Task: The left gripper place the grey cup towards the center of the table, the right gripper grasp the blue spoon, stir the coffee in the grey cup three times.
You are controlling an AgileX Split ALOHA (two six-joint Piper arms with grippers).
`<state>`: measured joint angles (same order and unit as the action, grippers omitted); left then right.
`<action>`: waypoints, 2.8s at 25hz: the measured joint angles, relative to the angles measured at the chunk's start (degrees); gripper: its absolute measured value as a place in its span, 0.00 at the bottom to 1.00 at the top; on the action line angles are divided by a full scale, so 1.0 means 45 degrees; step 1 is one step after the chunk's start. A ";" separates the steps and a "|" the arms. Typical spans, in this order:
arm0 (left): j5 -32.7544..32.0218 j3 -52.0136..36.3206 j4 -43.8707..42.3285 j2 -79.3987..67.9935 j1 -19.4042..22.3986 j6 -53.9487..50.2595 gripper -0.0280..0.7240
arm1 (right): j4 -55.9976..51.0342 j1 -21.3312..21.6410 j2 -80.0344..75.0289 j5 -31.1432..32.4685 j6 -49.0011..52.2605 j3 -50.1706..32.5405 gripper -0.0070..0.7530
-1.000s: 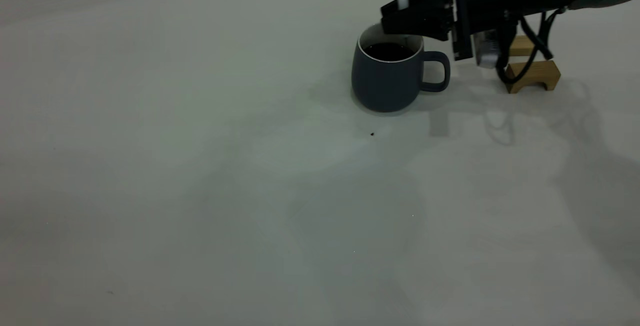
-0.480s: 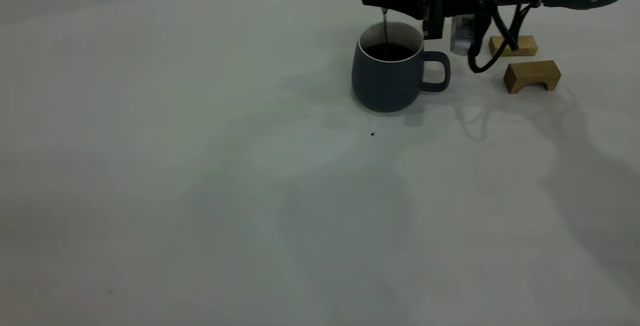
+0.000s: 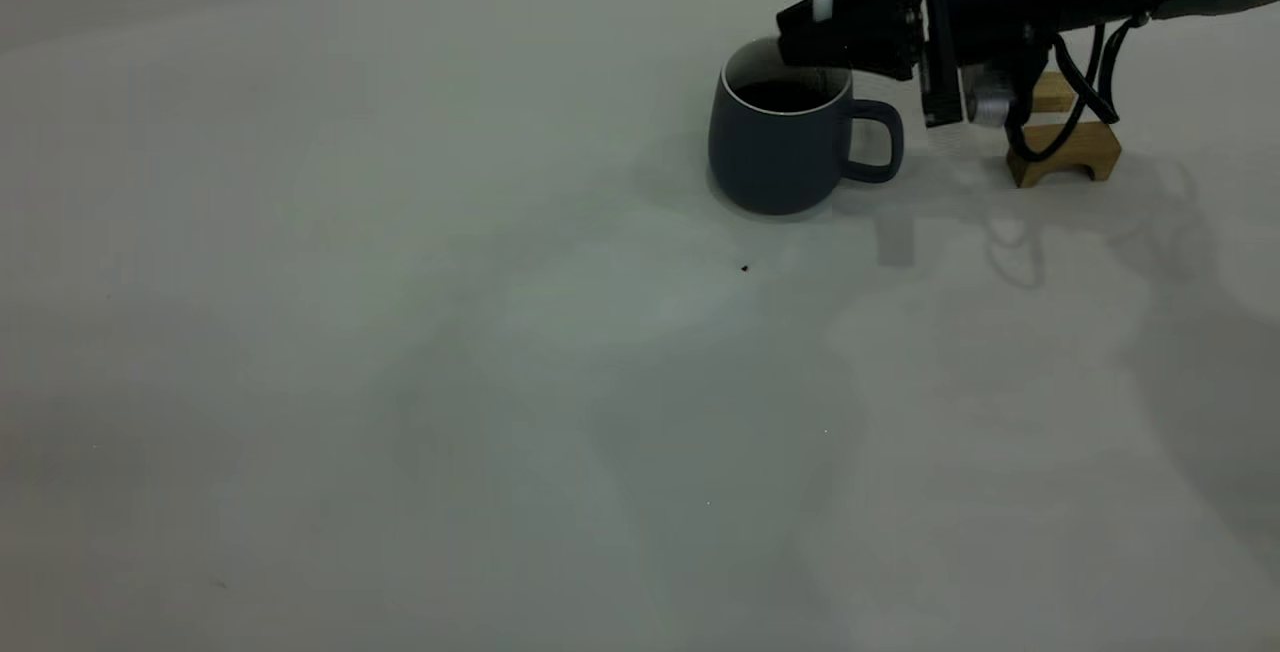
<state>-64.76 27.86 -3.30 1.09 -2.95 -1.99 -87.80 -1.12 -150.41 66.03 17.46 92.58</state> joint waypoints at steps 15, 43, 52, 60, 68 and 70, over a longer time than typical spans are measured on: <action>0.0000 0.0000 0.0000 0.0000 0.0000 0.0000 0.82 | -0.2840 -0.0810 0.0000 -0.0985 0.0000 0.0000 0.16; 0.0000 0.0000 0.0000 0.0000 0.0000 0.0000 0.82 | 0.1030 0.0118 0.0000 0.0239 -0.0090 0.0066 0.19; 0.0000 0.0000 0.0000 0.0000 0.0000 0.0000 0.82 | 0.2983 0.0107 0.0380 0.0100 -0.0011 0.0066 0.79; 0.0000 0.0000 0.0000 0.0000 0.0000 0.0000 0.82 | 0.8511 -0.0189 0.2881 0.0208 -0.0011 0.0066 0.91; 0.0000 0.0000 0.0000 0.0000 0.0000 0.0000 0.82 | 1.6712 -0.1106 0.6491 0.0543 -0.0011 0.0028 0.57; 0.0000 0.0000 0.0000 0.0000 0.0000 0.0000 0.82 | 1.8583 -0.1528 0.7472 0.0627 -0.0011 0.0028 0.47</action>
<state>-64.76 27.86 -3.30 1.09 -2.95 -1.99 -4.18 -8.00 -116.79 68.85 17.41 92.71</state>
